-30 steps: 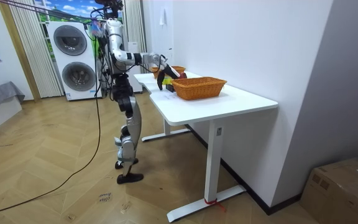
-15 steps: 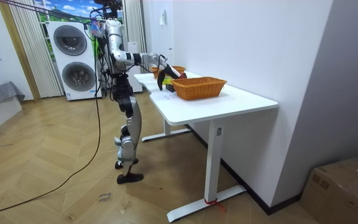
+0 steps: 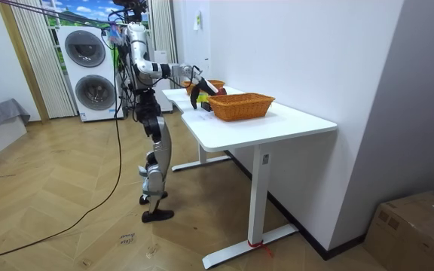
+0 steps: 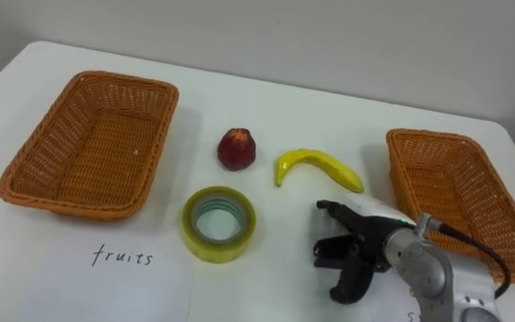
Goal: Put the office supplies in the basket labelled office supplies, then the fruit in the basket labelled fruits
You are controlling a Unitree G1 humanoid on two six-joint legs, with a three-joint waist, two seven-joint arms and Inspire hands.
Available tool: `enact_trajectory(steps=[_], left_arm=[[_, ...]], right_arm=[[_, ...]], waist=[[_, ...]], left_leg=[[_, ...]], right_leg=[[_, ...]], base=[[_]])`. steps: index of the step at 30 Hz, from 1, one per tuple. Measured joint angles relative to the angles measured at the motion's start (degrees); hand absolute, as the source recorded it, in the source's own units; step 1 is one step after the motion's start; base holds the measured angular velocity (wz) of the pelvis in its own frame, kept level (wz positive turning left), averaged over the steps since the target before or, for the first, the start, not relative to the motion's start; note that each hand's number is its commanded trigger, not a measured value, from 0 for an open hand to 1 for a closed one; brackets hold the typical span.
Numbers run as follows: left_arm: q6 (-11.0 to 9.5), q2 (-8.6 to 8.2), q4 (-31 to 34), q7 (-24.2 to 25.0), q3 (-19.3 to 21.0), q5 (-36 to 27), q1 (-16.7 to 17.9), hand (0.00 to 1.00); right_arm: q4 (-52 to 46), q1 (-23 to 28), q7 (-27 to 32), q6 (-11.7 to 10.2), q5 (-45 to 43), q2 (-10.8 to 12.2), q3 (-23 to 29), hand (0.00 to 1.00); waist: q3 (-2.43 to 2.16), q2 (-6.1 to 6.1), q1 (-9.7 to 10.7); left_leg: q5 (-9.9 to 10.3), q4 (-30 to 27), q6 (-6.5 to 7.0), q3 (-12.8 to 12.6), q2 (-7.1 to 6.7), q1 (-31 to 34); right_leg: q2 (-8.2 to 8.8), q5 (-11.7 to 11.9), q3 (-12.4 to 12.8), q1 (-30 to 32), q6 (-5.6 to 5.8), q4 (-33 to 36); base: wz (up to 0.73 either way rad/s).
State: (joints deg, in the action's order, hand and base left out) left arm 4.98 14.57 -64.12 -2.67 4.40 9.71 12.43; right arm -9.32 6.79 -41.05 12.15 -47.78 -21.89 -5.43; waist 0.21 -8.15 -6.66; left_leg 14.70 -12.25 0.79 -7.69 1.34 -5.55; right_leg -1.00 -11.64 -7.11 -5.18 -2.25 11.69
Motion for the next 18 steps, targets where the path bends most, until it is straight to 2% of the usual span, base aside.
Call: enact_trajectory(steps=[13, 18], left_arm=[[0.07, 0.52, -0.05, -0.04, -0.02, -0.03, -0.5, 0.0], [1.1, 0.35, 0.05, -0.16, -0.05, 0.02, -0.88, 0.0]], right_arm=[[2.19, -1.01, -0.34, 0.41, 0.31, 0.04, -0.15, 0.0], [3.41, -0.95, -0.3, 0.93, 0.47, 0.18, -0.4, 0.0]], waist=[[-0.02, -0.38, -0.07], [-0.17, -0.58, -0.37]], left_leg=[[-0.01, 0.45, 0.0, 0.07, 0.09, -0.01], [-0.02, 0.37, 0.07, 0.13, 0.17, 0.02]], right_leg=[[0.04, 0.07, 0.05, 0.19, 0.1, -0.06], [0.44, 0.36, -1.1, 0.18, 0.32, -0.07]], base=[[0.0], [0.0]])
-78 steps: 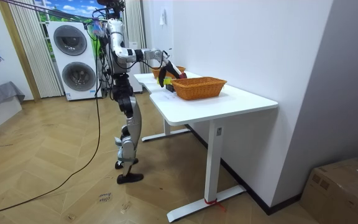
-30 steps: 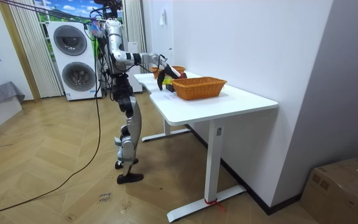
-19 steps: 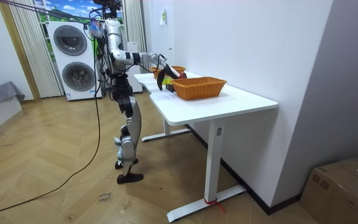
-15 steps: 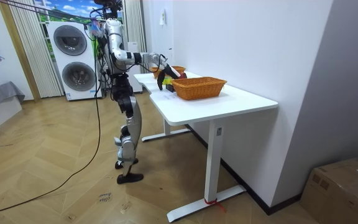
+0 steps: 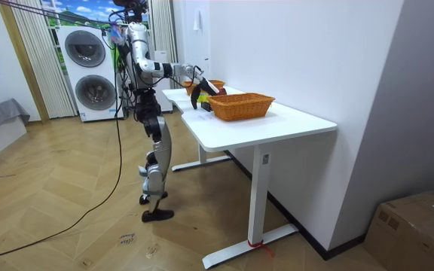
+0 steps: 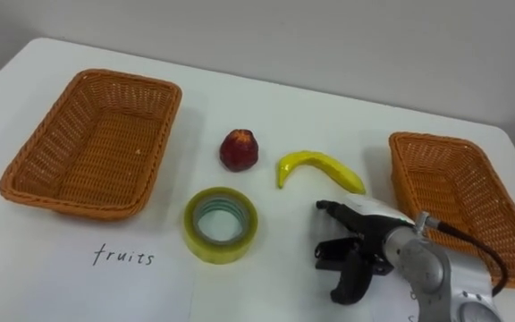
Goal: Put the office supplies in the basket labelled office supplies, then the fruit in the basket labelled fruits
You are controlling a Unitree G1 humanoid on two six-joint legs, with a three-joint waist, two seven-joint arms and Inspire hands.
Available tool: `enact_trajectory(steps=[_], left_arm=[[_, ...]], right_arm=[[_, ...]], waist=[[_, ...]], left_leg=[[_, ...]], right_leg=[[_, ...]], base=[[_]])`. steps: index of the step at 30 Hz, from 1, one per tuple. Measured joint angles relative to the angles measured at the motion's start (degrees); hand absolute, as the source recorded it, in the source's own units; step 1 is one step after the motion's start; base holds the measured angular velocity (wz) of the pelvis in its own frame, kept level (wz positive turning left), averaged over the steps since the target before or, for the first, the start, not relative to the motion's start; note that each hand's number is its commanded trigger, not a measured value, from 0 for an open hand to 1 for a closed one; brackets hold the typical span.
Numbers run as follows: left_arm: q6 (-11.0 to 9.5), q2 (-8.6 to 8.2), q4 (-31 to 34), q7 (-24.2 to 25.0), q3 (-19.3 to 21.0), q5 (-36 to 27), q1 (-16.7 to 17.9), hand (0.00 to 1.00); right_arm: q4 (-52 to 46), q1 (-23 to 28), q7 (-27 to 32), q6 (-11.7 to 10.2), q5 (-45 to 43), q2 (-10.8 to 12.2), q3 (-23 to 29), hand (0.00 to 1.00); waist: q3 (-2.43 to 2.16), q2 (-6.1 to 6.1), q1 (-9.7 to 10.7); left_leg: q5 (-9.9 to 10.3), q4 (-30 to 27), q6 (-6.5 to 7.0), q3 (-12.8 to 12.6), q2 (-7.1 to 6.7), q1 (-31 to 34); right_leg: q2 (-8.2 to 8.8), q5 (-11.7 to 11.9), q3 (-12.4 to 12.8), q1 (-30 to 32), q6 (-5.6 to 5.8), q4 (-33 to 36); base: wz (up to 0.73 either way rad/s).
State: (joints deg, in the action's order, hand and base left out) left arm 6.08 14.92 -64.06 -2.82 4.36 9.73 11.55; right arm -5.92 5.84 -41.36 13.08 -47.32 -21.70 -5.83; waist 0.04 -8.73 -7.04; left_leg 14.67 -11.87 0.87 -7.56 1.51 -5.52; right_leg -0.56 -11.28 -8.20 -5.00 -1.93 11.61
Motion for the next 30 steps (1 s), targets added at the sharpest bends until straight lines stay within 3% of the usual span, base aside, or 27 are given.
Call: enact_trajectory(steps=[9, 12, 14, 15, 21, 30], left_arm=[[2.6, -0.09, 1.53, -0.67, 0.02, 0.06, -0.77, 0.0], [3.55, -0.09, 1.65, -1.01, 0.0, 0.11, -0.76, 0.0], [4.43, -0.16, 2.26, -1.65, 0.02, 0.11, -0.51, 0.0], [4.47, -0.19, 2.35, -1.76, 0.02, 0.11, -0.44, 0.0], [5.15, -0.32, 2.41, -1.98, 0.01, 2.3, -0.41, 0.0], [5.17, -1.08, 2.68, -2.08, -0.07, 3.04, -0.72, 0.0]], right_arm=[[3.0, -0.61, 1.06, 2.33, -0.01, 0.04, -0.27, 0.0], [4.66, -1.35, 1.44, 4.16, -0.13, 0.04, -0.1, 0.0], [5.44, -1.52, 1.95, 5.09, 0.01, 0.05, 0.32, 0.74], [5.6, -1.54, 2.11, 5.34, 0.02, 0.06, 0.35, 1.0], [6.59, -1.78, 3.64, 5.65, -0.09, 0.14, 0.3, 1.0], [10.73, -1.96, 13.89, 5.38, -6.63, 2.01, -0.63, 1.0]], waist=[[-0.19, 0.35, -1.22], [-0.27, 0.49, -1.31], [-0.29, 0.53, -1.29], [-0.33, 0.59, -1.29], [-0.55, 1.02, -1.12], [-0.82, 1.79, -1.3]], left_leg=[[-0.26, -0.39, 0.47, -0.01, -0.17, -0.46], [-0.19, -0.58, 0.59, 0.01, -0.21, -0.67], [-0.13, -0.9, 0.67, 0.18, -0.22, -0.42], [-0.13, -0.93, 0.67, 0.25, -0.22, -0.42], [-0.22, -0.88, 0.83, 0.4, -0.24, -1.09], [-0.06, -1.0, 1.26, 1.52, -0.7, -1.01]], right_leg=[[0.33, 0.54, -0.47, -0.81, 0.34, -0.06], [0.36, 0.56, -0.68, -1.06, 0.37, 0.0], [0.47, 0.63, -1.52, -1.07, 0.38, 0.02], [0.49, 0.7, -1.58, -1.1, 0.42, 0.03], [0.56, 0.98, -3.02, -1.95, 0.57, -0.04], [0.68, 1.14, -2.97, -2.06, 0.84, -0.06]], base=[[0.01], [0.0], [0.02], [0.06], [0.02], [0.05]])
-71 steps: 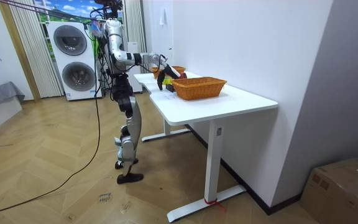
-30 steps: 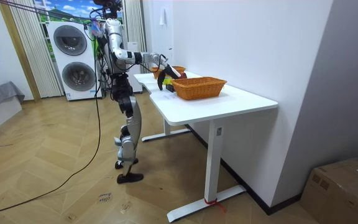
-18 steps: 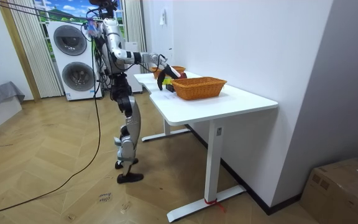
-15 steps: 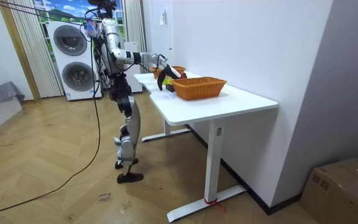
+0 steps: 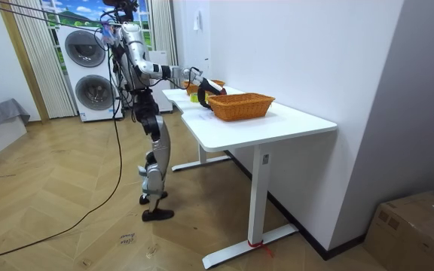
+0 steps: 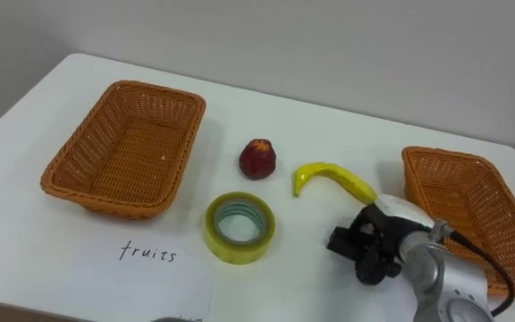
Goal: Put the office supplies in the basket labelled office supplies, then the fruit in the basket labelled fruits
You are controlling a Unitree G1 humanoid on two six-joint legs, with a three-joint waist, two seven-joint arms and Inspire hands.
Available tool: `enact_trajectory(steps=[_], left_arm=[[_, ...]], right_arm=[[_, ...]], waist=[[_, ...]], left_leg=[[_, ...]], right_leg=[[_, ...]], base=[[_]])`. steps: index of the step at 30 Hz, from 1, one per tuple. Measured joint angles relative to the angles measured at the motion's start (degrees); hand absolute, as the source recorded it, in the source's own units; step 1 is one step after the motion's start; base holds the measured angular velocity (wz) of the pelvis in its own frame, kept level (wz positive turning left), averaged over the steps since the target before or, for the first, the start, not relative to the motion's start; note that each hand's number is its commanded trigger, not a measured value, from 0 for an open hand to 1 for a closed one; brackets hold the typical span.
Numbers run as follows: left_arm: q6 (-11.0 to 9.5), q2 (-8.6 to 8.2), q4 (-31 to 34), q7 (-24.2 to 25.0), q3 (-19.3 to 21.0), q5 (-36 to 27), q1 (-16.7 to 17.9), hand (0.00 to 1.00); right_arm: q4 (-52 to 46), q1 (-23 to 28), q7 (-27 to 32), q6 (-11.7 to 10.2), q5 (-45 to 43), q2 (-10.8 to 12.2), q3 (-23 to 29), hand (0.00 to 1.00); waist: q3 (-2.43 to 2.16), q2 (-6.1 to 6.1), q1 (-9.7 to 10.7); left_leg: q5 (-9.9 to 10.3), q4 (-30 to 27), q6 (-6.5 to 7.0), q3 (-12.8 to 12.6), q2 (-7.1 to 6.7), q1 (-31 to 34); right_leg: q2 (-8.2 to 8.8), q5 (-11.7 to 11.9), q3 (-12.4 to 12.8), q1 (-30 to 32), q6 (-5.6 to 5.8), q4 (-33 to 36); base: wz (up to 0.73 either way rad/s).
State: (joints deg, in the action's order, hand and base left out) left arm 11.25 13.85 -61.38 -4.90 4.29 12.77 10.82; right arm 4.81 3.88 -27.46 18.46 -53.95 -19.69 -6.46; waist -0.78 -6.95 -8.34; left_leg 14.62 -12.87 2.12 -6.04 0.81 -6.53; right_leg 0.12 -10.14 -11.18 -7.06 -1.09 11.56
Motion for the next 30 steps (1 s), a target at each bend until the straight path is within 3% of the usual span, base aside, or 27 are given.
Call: enact_trajectory(steps=[2, 11, 24, 30], left_arm=[[-0.06, -0.03, 0.02, -0.76, 0.0, 0.71, -0.05, 0.0], [-0.34, -0.48, 0.0, -2.24, 0.07, 1.36, -0.22, 0.0], [-0.49, -0.87, 2.06, -2.35, -0.09, 1.34, -0.12, 0.0], [-2.13, -0.59, 1.54, -2.55, -1.07, 1.28, -0.13, 0.0]], right_arm=[[1.55, -0.55, 3.02, -0.18, -0.75, 0.07, -0.26, 1.0], [2.9, -0.72, 5.66, -0.18, -1.15, 0.26, -0.17, 1.0], [0.5, -0.2, 5.88, -0.05, -0.5, 0.08, -1.13, 1.0], [-2.27, 0.15, 4.81, 0.11, 1.47, 0.04, -0.49, 1.0]], waist=[[0.0, 0.12, 0.0], [0.06, 0.22, 0.18], [0.35, -0.36, 0.17], [0.38, -0.3, 0.36]], left_leg=[[-0.03, 0.14, 0.03, 0.05, -0.02, -0.04], [0.03, 0.35, 0.15, 0.23, -0.11, -0.19], [-0.18, 1.35, 0.05, 0.04, -0.24, 0.02], [-0.18, 1.29, 0.05, -0.17, -0.3, 0.45]], right_leg=[[-0.01, 0.0, 0.0, 0.0, 0.0, -0.04], [-0.03, 0.11, -0.1, -0.71, 0.15, -1.11], [-0.23, 0.14, 0.31, -0.15, 0.2, -1.8], [-0.43, 0.14, 1.67, 0.24, 0.2, -1.88]], base=[[0.0], [0.01], [-0.02], [-0.05]])
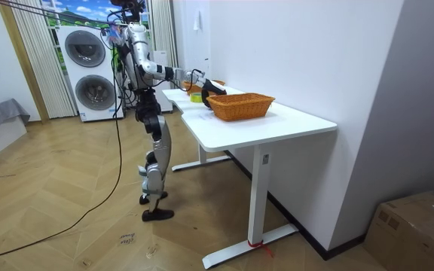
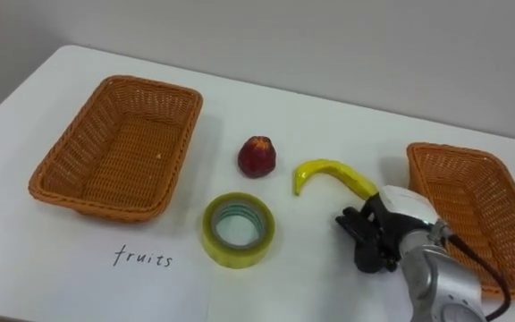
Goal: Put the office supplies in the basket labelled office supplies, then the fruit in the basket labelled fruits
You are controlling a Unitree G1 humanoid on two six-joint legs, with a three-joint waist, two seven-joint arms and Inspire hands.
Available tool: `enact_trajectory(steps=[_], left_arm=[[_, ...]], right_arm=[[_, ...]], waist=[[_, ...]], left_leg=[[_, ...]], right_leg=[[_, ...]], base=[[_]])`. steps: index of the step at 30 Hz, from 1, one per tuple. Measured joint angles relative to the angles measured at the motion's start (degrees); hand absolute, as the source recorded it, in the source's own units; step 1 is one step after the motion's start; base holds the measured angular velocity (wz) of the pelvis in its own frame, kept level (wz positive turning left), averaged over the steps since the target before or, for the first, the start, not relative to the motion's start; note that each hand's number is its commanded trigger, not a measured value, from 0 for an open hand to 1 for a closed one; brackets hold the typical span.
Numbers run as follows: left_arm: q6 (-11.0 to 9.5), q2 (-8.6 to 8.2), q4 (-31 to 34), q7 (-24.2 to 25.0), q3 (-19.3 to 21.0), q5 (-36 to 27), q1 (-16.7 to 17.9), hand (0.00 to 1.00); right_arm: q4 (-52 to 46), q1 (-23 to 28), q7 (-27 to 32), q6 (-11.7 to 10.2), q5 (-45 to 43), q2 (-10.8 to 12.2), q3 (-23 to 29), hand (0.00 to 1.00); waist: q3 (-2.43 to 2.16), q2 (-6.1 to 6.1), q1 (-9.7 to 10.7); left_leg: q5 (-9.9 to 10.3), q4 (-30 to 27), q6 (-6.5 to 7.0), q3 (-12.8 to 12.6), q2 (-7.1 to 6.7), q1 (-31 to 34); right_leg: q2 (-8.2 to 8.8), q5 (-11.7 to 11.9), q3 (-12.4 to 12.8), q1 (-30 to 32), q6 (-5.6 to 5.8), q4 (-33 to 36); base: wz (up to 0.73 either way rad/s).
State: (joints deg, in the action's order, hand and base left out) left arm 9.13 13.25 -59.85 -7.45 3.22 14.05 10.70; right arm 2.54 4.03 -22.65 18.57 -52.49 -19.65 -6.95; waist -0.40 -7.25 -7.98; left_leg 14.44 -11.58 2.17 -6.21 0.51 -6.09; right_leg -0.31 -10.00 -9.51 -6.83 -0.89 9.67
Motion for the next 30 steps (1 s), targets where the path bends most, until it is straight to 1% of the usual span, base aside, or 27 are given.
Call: enact_trajectory(steps=[3, 5, 6, 8, 9, 10, 11, 12, 14, 16, 24, 27, 30], left_arm=[[-0.75, -0.47, 0.13, -0.4, 0.18, -0.12, 0.07, 0.0], [-1.78, -0.68, -0.12, -0.44, 1.23, -0.97, 0.52, 0.0], [-2.14, -0.68, -0.44, -0.46, 1.29, -1.02, 0.71, 0.0], [-3.52, -0.72, -2.05, -0.52, 1.65, -1.0, 0.85, 0.0], [-3.61, -0.76, -2.37, -0.52, 1.93, -1.0, 0.93, 0.0], [-3.79, -0.88, -2.64, -0.44, 2.64, -1.0, 1.35, 0.0], [-4.25, -0.9, -3.31, -0.24, 2.9, -0.99, 1.66, 0.0], [-4.34, -0.9, -3.53, -0.11, 2.97, -0.99, 1.87, 0.0], [-4.48, -0.93, -4.31, 0.8, 3.03, -0.94, 2.4, 0.0], [-4.49, -1.0, -4.31, 1.6, 3.03, -0.95, 2.67, 0.0], [-4.48, -1.1, -4.31, 3.28, 3.02, -0.94, 3.3, 0.0], [-4.49, -1.29, -4.33, 3.91, 3.44, -0.86, 3.64, 0.0], [-4.98, -1.41, -4.27, 4.2, 3.6, -0.87, 4.2, 0.0]], right_arm=[[-3.7, 0.85, -3.44, -0.68, 2.67, -0.01, 1.31, 1.0], [-6.62, 1.24, -5.59, -3.05, 6.29, 0.05, 1.34, 1.0], [-7.34, 1.24, -5.98, -3.38, 7.22, 0.05, 1.36, 1.0], [-10.45, 1.23, -7.02, -4.96, 9.88, 0.05, 1.91, 1.0], [-10.99, 1.23, -7.17, -5.42, 10.81, 0.05, 2.25, 1.0], [-12.13, 1.23, -7.73, -6.12, 12.6, 0.05, 3.16, 1.0], [-13.69, 1.23, -8.21, -6.53, 14.21, 0.04, 4.32, 1.0], [-14.43, 1.23, -8.26, -6.68, 14.83, 0.04, 4.81, 1.0], [-16.7, 1.2, -8.29, -7.83, 16.5, 0.04, 6.82, 1.0], [-17.19, 1.12, -8.29, -8.73, 17.48, 0.05, 7.85, 1.0], [-17.28, 1.11, -8.29, -9.05, 19.7, 0.05, 8.75, 1.0], [-17.27, 1.11, -7.97, -9.32, 22.05, 0.05, 11.0, 1.0], [-17.28, 1.07, -5.63, -10.56, 24.18, 0.05, 13.95, 1.0]], waist=[[0.33, 0.45, 0.35], [0.8, 0.91, 0.87], [0.9, 1.05, 1.11], [0.96, 1.14, 2.0], [1.03, 1.24, 2.25], [0.98, 1.13, 2.94], [0.97, 1.09, 3.12], [0.97, 1.1, 3.18], [0.78, 0.82, 3.25], [0.69, 0.68, 3.27], [0.72, 0.75, 3.45], [0.76, 0.84, 3.32], [0.74, 0.96, 3.21]], left_leg=[[-0.01, 0.18, -0.01, -0.36, 0.11, -0.03], [-0.01, 0.29, -0.01, -1.13, 0.15, -0.15], [-0.02, 0.29, 0.0, -1.17, 0.14, -0.18], [-0.04, 0.38, 0.05, -1.18, 0.07, -0.26], [-0.04, 0.43, 0.05, -1.19, 0.07, -0.32], [-0.05, 0.48, 0.05, -1.2, 0.08, -0.36], [-0.06, 0.61, 0.06, -1.27, 0.1, -0.41], [-0.06, 0.65, 0.07, -1.33, 0.1, -0.46], [-0.06, 0.62, 0.07, -1.46, 0.15, -0.49], [-0.06, 0.59, 0.07, -1.48, 0.15, -0.53], [-0.05, 0.42, 0.08, -1.5, 0.1, -0.58], [-0.06, 0.39, 0.07, -1.67, 0.1, -0.58], [-0.06, 0.38, 0.09, -1.7, 0.09, -0.58]], right_leg=[[-0.08, -0.01, 1.04, 0.31, 0.0, 0.07], [-0.09, -0.01, 1.54, 0.44, 0.0, 0.05], [-0.03, -0.01, 1.54, 0.43, 0.01, 0.05], [0.07, -0.02, 1.53, 0.42, 0.02, 0.06], [0.08, -0.02, 1.52, 0.39, 0.02, 0.06], [0.14, -0.02, 1.52, 0.38, 0.03, 0.08], [0.16, -0.02, 1.53, 0.39, 0.03, 0.07], [0.16, -0.02, 1.54, 0.39, 0.03, 0.06], [0.14, -0.02, 1.62, 0.4, 0.03, 0.06], [0.15, -0.02, 1.56, 0.31, 0.03, 0.04], [0.12, -0.02, 1.67, 0.01, 0.03, 0.08], [0.06, -0.01, 2.04, 0.07, 0.02, 0.12], [0.07, -0.01, 2.18, 0.12, 0.02, 0.15]], base=[[-0.08], [-0.15], [-0.07], [0.0], [0.0], [0.0], [0.0], [-0.04], [-0.02], [0.0], [0.0], [-0.03], [0.0]])
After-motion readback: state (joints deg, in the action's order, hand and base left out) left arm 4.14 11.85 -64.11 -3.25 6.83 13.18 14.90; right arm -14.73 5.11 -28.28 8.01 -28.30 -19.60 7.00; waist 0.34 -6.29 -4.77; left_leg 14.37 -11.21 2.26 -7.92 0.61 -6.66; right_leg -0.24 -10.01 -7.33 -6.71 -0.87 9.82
